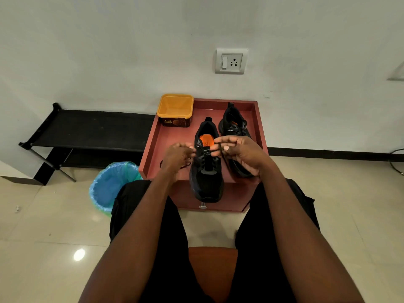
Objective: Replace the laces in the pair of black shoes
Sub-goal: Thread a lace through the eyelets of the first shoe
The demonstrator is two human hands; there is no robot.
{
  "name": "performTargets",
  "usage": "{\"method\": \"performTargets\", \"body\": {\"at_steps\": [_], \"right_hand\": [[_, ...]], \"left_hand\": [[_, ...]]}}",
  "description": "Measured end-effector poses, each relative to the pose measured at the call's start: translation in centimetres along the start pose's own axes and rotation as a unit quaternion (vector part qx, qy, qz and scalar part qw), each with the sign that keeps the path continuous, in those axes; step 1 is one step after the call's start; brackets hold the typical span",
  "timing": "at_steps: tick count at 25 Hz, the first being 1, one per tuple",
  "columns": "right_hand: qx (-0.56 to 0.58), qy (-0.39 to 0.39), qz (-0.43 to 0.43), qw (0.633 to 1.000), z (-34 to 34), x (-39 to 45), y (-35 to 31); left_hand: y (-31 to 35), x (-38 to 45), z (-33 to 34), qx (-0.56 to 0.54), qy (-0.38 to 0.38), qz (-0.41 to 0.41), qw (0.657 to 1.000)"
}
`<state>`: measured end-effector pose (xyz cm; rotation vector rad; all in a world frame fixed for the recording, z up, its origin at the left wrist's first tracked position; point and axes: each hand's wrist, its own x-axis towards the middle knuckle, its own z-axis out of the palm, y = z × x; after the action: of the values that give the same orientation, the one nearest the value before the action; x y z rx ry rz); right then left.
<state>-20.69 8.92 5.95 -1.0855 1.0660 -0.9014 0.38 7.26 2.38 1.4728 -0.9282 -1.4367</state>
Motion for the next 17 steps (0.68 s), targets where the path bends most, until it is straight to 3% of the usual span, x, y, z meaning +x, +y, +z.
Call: {"method": "performTargets", "body": {"at_steps": [3,6,10,13,17], "right_hand": [[-0.168,0.101,-0.114,0.974,1.3,0.0,0.5],[-0.243,0.179,-0.136,0.944,1.8,0.4,0.8],[-0.229,0.257,-0.033,0.938,0.6,1.6,1.5],[-0.228,0.316,0.059,0.919,-0.8,2.4,2.7],[-0.327,0.367,0.135,0.86,-0.8,2.3,2.9]], "left_hand": [[0.6,-1.7,-0.6,-0.077,-0.227,-0.045,0.97],[0.7,-2.5,-0.5,-0.075,-0.288,-0.049,0.953],[0.9,-1.8,-1.4,-0.107,-0.237,-0.046,0.964],[1.0,-1.0,-1.7,-0.065,-0.118,-0.055,0.989],[0.8,-0.3,-1.4,-0.028,-0.001,-0.075,0.997]]}}
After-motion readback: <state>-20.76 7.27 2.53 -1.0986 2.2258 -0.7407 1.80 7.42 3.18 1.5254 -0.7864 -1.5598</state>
